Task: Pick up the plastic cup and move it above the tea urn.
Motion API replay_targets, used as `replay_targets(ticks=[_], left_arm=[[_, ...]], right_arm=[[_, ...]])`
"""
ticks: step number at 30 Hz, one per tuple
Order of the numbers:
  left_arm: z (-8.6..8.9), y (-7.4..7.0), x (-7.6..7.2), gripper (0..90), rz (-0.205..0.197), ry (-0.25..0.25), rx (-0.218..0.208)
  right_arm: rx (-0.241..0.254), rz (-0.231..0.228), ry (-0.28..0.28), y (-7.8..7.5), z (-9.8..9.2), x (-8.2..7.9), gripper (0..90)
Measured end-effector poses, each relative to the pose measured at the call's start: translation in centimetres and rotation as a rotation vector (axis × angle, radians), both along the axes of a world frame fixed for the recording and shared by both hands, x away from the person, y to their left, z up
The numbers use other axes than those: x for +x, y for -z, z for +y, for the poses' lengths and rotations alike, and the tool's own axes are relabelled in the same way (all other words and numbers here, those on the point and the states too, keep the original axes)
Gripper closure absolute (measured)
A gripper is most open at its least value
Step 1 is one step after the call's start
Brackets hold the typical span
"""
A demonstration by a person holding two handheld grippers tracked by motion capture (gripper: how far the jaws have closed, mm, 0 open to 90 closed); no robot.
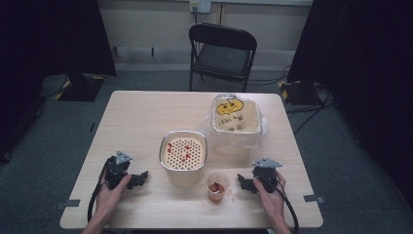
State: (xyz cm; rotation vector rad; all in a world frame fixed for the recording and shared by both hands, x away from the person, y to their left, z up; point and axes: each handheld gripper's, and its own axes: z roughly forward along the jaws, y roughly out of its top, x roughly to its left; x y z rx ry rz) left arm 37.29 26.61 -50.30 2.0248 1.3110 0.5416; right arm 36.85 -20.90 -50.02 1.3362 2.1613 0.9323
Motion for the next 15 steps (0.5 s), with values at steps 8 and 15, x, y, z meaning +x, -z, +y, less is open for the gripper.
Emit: replay_targets(ticks=[8, 15], left_arm=[[0.00, 0.00, 0.00, 0.0, 0.001, 0.000, 0.000], [0.00, -0.01, 0.00, 0.0, 0.001, 0.000, 0.001]], right_arm=[[0.000, 0.003, 0.008, -0.03, 0.07, -0.07, 12.6], [0.002, -0.001, -0.007, -0.70, 0.00, -0.38, 14.3]])
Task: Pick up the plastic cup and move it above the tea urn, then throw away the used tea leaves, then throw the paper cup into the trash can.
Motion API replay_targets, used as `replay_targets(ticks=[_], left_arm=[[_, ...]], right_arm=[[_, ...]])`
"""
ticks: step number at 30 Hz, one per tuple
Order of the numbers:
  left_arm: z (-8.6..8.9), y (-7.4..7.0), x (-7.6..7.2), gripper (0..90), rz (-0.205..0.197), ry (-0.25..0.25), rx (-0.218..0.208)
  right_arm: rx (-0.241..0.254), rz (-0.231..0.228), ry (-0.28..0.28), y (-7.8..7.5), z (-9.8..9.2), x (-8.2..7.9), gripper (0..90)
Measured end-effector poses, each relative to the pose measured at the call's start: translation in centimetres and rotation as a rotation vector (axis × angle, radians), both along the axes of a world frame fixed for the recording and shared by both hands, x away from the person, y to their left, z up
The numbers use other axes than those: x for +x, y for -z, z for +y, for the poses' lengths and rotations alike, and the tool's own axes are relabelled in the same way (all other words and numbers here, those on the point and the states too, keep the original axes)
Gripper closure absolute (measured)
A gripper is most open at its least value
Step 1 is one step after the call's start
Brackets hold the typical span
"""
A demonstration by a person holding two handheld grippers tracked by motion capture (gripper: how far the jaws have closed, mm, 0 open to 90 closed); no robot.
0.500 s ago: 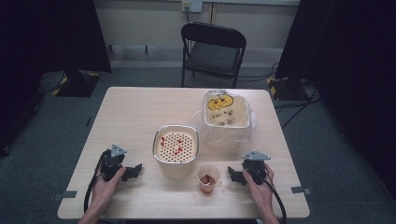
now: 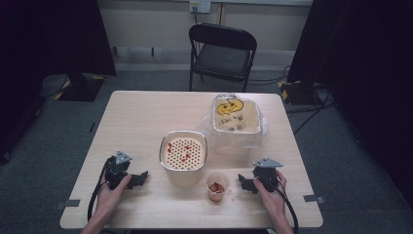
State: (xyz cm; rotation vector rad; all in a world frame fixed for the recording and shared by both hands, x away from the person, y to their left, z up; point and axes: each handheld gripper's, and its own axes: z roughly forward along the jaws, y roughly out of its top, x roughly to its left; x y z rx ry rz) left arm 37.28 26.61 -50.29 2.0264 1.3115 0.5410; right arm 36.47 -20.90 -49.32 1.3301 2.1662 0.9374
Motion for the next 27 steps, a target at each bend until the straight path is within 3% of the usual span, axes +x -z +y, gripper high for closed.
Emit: replay_targets(ticks=[2, 7, 12, 21, 24, 27], left_arm=[[0.0, 0.0, 0.0, 0.0, 0.000, 0.000, 0.000], [0.0, 0.0, 0.0, 0.0, -0.001, 0.000, 0.000], [0.0, 0.0, 0.0, 0.0, 0.000, 0.000, 0.000], [0.0, 0.0, 0.0, 0.0, 0.000, 0.000, 0.000], [0.0, 0.0, 0.0, 0.0, 0.000, 0.000, 0.000], [0.0, 0.0, 0.0, 0.0, 0.000, 0.000, 0.000]], right_arm=[[0.010, -0.002, -0.003, -0.2, 0.0, -0.1, 14.3], [0.057, 0.050, -0.066, -0.8, -0.1, -0.9, 14.1], [0.054, 0.049, -0.104, -1.4, -0.1, -1.7, 14.8], [0.092, 0.100, -0.183, -1.8, 0.6, -3.2, 16.5], [0.099, 0.104, -0.227, -2.0, 0.8, -3.9, 16.0], [0.136, 0.120, -0.271, -2.0, 1.0, -4.8, 15.9]])
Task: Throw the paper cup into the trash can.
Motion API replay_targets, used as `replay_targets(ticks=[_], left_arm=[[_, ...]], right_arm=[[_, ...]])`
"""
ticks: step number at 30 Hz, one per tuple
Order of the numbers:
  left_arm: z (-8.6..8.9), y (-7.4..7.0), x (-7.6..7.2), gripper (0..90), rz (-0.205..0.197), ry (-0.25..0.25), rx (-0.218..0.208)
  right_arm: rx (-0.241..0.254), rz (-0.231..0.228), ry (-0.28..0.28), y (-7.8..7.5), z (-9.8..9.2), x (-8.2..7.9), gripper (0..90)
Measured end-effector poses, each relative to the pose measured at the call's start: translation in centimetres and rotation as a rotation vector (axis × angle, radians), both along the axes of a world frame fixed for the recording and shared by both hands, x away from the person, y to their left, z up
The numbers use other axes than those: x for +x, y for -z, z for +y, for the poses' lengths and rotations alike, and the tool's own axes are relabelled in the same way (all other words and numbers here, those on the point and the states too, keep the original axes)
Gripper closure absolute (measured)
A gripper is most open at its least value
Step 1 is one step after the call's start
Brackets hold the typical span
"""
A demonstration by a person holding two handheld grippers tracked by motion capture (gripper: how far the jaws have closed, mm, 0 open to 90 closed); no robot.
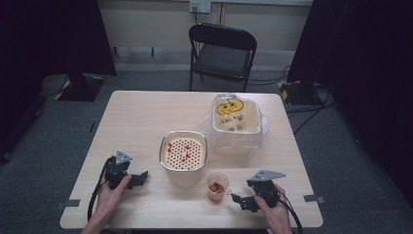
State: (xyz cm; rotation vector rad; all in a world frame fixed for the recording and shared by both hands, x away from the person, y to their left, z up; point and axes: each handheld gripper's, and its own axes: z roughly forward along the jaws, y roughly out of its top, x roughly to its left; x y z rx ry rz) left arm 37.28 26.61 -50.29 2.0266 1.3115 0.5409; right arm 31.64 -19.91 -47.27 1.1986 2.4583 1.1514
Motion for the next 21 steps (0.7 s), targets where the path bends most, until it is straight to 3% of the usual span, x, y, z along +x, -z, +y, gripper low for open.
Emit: replay_targets(ticks=[9, 12, 19, 21], left_arm=[[0.0, 0.0, 0.0, 0.0, 0.000, 0.000, 0.000], [0.0, 0.0, 0.0, 0.0, 0.000, 0.000, 0.001], [0.0, 0.0, 0.0, 0.0, -0.001, 0.000, 0.000], [0.0, 0.0, 0.0, 0.0, -0.001, 0.000, 0.000]], right_arm=[[0.009, 0.004, -0.067, -0.1, 2.4, -0.5, 16.3], [0.044, 0.009, -0.080, -0.1, 3.1, -0.4, 16.9], [0.019, -0.032, -0.107, -0.3, 5.1, 0.0, 16.3], [0.047, -0.031, -0.114, -0.4, 5.5, 0.3, 16.5]])
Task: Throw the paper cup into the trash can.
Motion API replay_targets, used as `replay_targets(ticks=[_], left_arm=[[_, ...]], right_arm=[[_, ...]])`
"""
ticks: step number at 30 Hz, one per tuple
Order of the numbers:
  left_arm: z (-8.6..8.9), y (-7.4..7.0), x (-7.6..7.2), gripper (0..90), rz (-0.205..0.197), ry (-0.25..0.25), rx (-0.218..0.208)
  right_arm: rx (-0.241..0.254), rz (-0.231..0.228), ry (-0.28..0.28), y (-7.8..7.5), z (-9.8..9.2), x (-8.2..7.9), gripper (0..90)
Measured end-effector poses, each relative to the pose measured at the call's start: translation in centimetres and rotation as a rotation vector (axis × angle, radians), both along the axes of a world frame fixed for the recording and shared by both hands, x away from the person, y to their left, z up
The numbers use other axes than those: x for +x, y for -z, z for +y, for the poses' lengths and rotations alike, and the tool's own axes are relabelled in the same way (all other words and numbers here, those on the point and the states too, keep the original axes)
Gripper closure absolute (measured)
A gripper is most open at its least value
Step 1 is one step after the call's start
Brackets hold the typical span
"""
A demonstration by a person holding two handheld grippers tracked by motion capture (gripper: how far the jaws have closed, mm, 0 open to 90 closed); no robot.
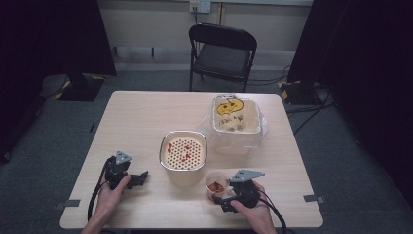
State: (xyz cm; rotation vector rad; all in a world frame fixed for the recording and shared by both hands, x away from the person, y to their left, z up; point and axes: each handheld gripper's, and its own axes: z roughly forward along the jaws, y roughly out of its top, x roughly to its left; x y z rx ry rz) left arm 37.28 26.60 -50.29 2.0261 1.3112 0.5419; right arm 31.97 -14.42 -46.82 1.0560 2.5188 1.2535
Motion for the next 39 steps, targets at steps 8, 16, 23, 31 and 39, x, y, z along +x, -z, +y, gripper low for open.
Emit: replay_targets(ticks=[8, 16, 23, 31, 39], left_arm=[[0.0, 0.0, 0.0, 0.0, 0.001, 0.000, 0.000], [0.0, 0.0, 0.0, 0.0, 0.001, 0.000, 0.001], [0.0, 0.0, 0.0, 0.0, 0.000, 0.000, 0.000], [0.0, 0.0, 0.0, 0.0, 0.001, 0.000, 0.001], [0.0, 0.0, 0.0, 0.0, 0.001, 0.000, 0.000]], right_arm=[[0.022, -0.041, -0.015, 0.1, 1.2, 0.9, 19.8], [0.012, -0.054, -0.035, 0.4, 2.2, 1.3, 25.8], [0.007, -0.048, -0.036, 0.3, 1.9, 1.3, 36.0], [0.031, -0.064, -0.022, -1.0, 1.0, 1.2, 38.4], [0.062, -0.090, 0.002, -2.6, 0.1, 1.6, 39.2]])
